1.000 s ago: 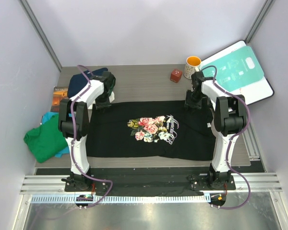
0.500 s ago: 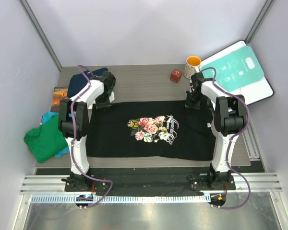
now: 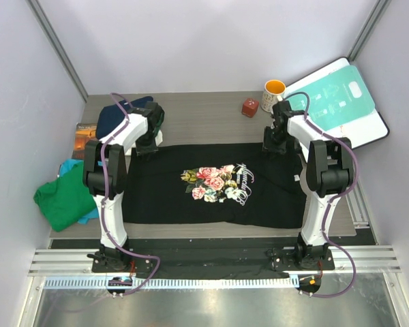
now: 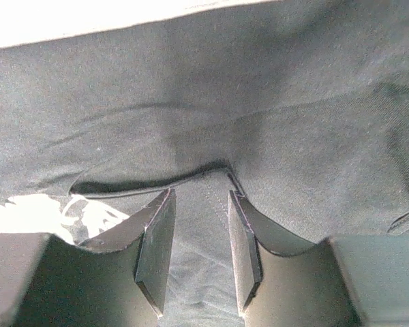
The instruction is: Fold and stack the t-shirts
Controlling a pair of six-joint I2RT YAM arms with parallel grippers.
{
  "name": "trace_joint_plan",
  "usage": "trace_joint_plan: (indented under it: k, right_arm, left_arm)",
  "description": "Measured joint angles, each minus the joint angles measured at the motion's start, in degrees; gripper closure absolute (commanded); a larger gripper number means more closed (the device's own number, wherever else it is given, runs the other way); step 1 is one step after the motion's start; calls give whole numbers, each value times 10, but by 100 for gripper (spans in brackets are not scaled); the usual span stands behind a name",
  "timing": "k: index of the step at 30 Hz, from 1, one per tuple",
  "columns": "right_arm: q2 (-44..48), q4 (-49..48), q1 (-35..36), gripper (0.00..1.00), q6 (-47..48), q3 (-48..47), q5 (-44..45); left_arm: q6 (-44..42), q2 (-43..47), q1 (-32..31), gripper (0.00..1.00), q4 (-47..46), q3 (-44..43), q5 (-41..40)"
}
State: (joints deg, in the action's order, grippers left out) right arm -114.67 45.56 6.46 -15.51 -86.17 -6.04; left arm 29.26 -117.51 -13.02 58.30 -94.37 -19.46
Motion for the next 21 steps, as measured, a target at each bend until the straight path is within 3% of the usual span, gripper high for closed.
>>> trace_joint_plan:
  k: [18, 19, 20, 21]
  right_arm:
    - [-45, -6, -3, 59, 7, -24, -9]
    - [-45, -6, -3, 62, 7, -24, -10]
    - [-45, -6, -4, 80, 8, -24, -12]
    - [-45, -7, -5, 86, 9, -24, -14]
  left_arm:
    - [-10, -7, 0, 74, 5, -5, 0]
    - [-10, -10, 0, 74, 7, -9, 0]
    - [-10, -13, 0, 74, 8, -13, 0]
    - [-10, -16, 0, 74, 9, -19, 0]
